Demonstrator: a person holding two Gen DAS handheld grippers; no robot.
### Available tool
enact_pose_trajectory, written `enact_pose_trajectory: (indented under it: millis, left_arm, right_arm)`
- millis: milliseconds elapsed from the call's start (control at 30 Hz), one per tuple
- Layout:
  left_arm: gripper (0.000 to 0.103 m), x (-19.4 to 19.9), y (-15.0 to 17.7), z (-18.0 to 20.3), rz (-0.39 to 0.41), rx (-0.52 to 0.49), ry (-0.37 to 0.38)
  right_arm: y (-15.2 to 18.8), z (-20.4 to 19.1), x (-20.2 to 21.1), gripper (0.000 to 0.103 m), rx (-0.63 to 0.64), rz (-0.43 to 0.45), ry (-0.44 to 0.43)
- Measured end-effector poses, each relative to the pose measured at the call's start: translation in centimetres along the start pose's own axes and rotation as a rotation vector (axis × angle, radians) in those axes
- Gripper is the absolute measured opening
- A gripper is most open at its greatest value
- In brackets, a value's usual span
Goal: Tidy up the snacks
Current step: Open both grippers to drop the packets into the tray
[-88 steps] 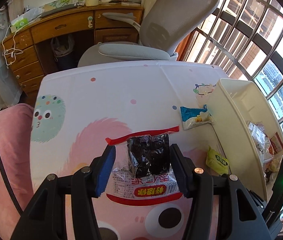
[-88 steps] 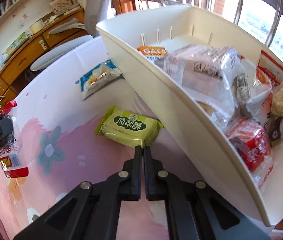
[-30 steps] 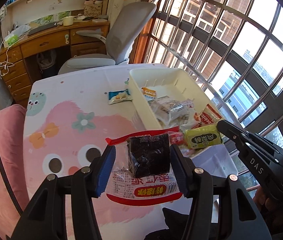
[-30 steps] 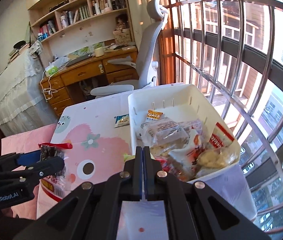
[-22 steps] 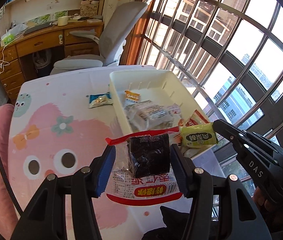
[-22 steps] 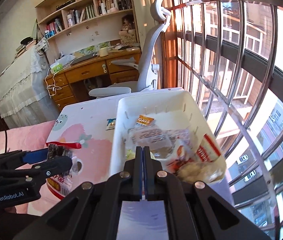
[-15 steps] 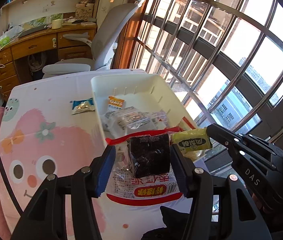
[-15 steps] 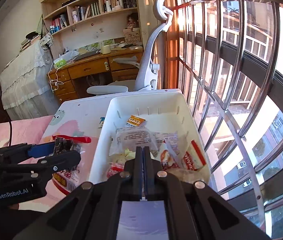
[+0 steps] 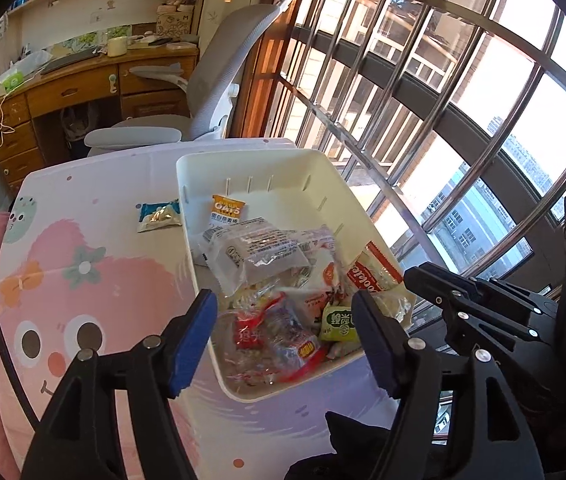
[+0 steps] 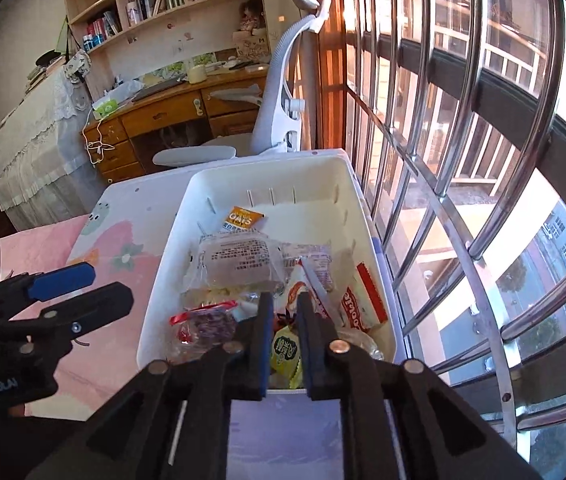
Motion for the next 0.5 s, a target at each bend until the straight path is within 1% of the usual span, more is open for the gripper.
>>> enact_pose_trajectory:
  millis: [67, 100, 167, 267, 500]
  left_arm:
    - [0.071, 0.2, 0.1, -0.8, -0.008, 0.007, -0.006]
    - [0.071, 0.3, 0.2, -1.2, -0.014, 0.009, -0.005]
    - [0.073, 0.5, 0.4, -1.9, -0.024, 0.012, -0.004]
    - [0.074, 0.9, 0.6, -3.4, -0.041, 0.014, -0.008]
    - [0.075, 2.2, 1.5, -7.5, -0.089, -0.010, -0.016]
  right_arm:
    - [0.2, -0.3, -0.2, 0.026, -0.010, -0.015, 0.006]
    - [0.3, -0.4, -0.4, 0.028, -0.017, -0.022, 0.010]
    - [0.5, -0.7, -0.7, 0.036, -0.033, -0.038, 0.022]
    - [0.9, -1.4, -1.1, 0.039, -0.058, -0.065, 0.031]
    - [2.3, -4.0, -1.7, 0.040, -0.139, -0.135, 0.038]
Point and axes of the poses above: each gripper's, at about its wrist camera, not at the fingertips, and x roughly against the way its jaws point, z to its right, y to its underside, the point moved 5 cm from there along -x, roughly the way its jaws point, and after that the axes turned 3 degrees about -z, right-handed, at the moved point
